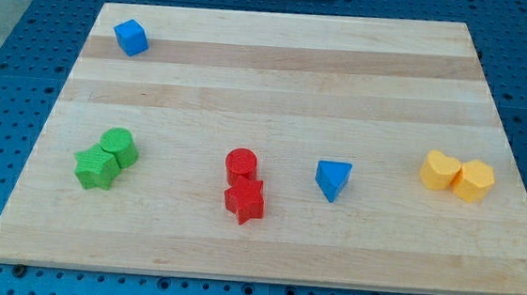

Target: Separate yellow heart from the yellow hexagon

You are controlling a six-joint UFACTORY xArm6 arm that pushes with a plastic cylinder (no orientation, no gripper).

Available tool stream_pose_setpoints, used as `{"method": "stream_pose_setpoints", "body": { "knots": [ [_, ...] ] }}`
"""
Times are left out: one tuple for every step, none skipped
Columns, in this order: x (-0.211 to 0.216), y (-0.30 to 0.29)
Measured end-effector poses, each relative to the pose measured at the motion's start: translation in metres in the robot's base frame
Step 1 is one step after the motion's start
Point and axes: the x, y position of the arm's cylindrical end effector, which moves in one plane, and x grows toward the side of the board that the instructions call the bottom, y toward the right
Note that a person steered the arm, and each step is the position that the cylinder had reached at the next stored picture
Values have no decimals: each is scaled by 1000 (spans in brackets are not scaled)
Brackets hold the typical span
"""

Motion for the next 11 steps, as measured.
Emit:
{"method": "stream_pose_setpoints", "body": {
  "knots": [
    [60, 1],
    [80, 1],
    [83, -76],
    [83, -123],
    [83, -134],
    [67, -137],
    [2, -155],
    [-59, -175],
    [-109, -194],
    [-120, -200],
    [-91, -200]
  ]
}}
